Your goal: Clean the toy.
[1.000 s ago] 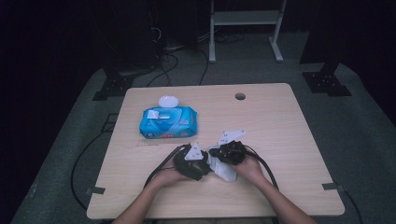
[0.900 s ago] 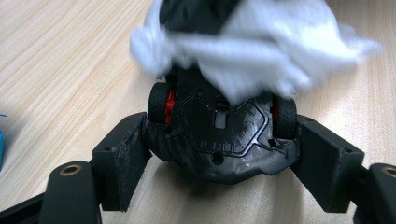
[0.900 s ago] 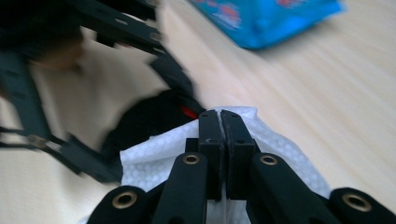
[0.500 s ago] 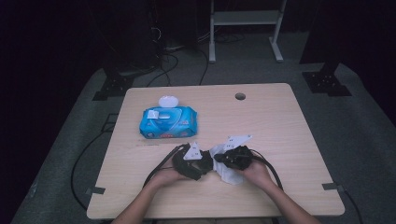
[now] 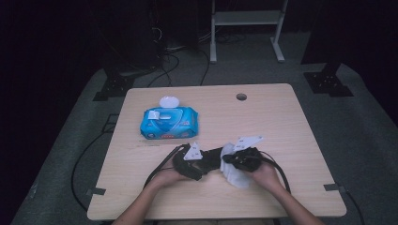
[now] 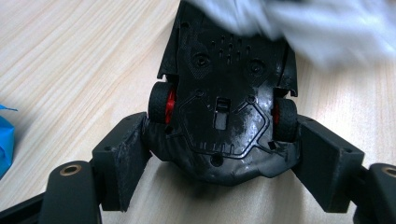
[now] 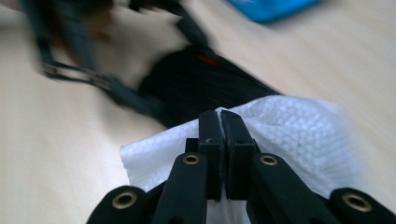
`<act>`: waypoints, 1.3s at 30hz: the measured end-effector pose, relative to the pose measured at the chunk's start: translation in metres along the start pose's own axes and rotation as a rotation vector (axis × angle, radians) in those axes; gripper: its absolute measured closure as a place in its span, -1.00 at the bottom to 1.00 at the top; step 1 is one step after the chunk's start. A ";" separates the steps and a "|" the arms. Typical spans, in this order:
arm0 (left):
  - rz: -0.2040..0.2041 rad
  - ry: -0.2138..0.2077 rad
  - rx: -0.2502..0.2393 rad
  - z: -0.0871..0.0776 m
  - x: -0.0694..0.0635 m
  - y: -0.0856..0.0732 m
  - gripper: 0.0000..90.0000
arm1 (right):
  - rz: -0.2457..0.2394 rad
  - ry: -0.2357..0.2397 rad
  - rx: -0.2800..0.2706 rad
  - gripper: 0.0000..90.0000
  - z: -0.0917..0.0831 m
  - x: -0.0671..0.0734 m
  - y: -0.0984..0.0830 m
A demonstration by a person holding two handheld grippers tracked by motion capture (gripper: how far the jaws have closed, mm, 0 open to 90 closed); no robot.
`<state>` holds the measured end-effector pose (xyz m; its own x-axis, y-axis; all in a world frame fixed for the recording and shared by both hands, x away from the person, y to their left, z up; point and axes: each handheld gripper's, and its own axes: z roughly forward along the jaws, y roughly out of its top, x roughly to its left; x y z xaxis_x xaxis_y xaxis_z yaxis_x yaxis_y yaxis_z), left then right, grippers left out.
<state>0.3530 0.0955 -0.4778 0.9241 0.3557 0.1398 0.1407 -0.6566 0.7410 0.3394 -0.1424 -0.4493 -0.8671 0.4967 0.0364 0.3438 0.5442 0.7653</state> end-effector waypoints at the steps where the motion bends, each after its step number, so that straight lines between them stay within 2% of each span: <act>1: 0.001 -0.002 0.003 0.000 0.000 0.000 -0.47 | -0.010 0.026 0.004 0.93 0.005 0.005 0.002; 3: 0.003 -0.001 0.003 0.000 0.000 -0.001 -0.47 | -0.054 0.024 0.017 0.93 0.011 0.013 0.005; 6: 0.005 -0.002 0.001 -0.001 0.001 -0.001 -0.47 | -0.055 -0.022 0.018 0.93 0.003 0.005 0.003; 8: -0.002 -0.001 -0.008 -0.003 0.003 -0.001 -0.47 | -0.021 -0.066 0.007 0.93 -0.008 -0.009 -0.004; 10: 0.000 -0.001 -0.007 -0.004 0.003 0.000 -0.47 | 0.028 -0.130 0.010 0.93 -0.020 -0.021 -0.013; 11: 0.001 0.001 -0.007 -0.004 0.003 -0.001 -0.47 | 0.055 -0.135 0.002 0.93 -0.024 -0.026 -0.017; 12: 0.002 0.002 -0.005 -0.003 0.003 -0.001 -0.48 | 0.079 -0.127 -0.006 0.93 -0.027 -0.028 -0.020; 14: 0.002 0.003 -0.005 -0.003 0.003 -0.001 -0.47 | 0.082 -0.118 -0.013 0.93 -0.029 -0.027 -0.022; 16: 0.002 0.002 -0.004 -0.003 0.003 -0.001 -0.47 | 0.085 -0.076 -0.026 0.93 -0.024 -0.021 -0.019; 18: 0.005 0.003 -0.003 -0.003 0.002 -0.001 -0.48 | 0.058 -0.037 -0.019 0.93 -0.016 -0.013 -0.014; 20: 0.012 0.004 0.003 -0.003 0.003 -0.001 -0.47 | 0.025 -0.031 -0.008 0.93 -0.011 -0.007 -0.010; 22: 0.009 0.002 0.000 -0.005 0.004 -0.002 -0.47 | 0.011 -0.046 -0.001 0.93 -0.012 -0.008 -0.009; 23: 0.008 0.002 -0.006 -0.005 0.004 -0.002 -0.47 | 0.021 -0.057 0.001 0.93 -0.014 -0.011 -0.011; 26: -0.001 0.001 -0.011 -0.006 0.004 -0.002 -0.48 | 0.088 -0.105 -0.007 0.93 -0.023 -0.026 -0.018; 27: 0.000 0.003 -0.011 -0.005 0.004 -0.002 -0.48 | 0.093 -0.120 -0.006 0.93 -0.024 -0.030 -0.019; 29: 0.008 0.005 -0.009 -0.004 0.004 -0.001 -0.48 | 0.126 -0.119 -0.022 0.93 -0.023 -0.034 -0.017; 35: 0.033 0.001 -0.001 -0.002 0.000 0.000 -0.47 | 0.052 -0.083 -0.035 0.93 0.006 -0.025 0.013; 37: 0.022 -0.004 0.003 -0.001 0.000 -0.001 -0.47 | 0.019 -0.095 -0.028 0.92 0.015 -0.024 0.018; 39: 0.020 -0.009 -0.004 -0.002 0.001 -0.001 -0.47 | 0.027 -0.101 -0.034 0.93 0.013 -0.029 0.016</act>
<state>0.3532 0.0977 -0.4771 0.9299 0.3366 0.1483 0.1209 -0.6604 0.7411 0.3748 -0.1391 -0.4468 -0.8165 0.5773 -0.0067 0.3525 0.5077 0.7861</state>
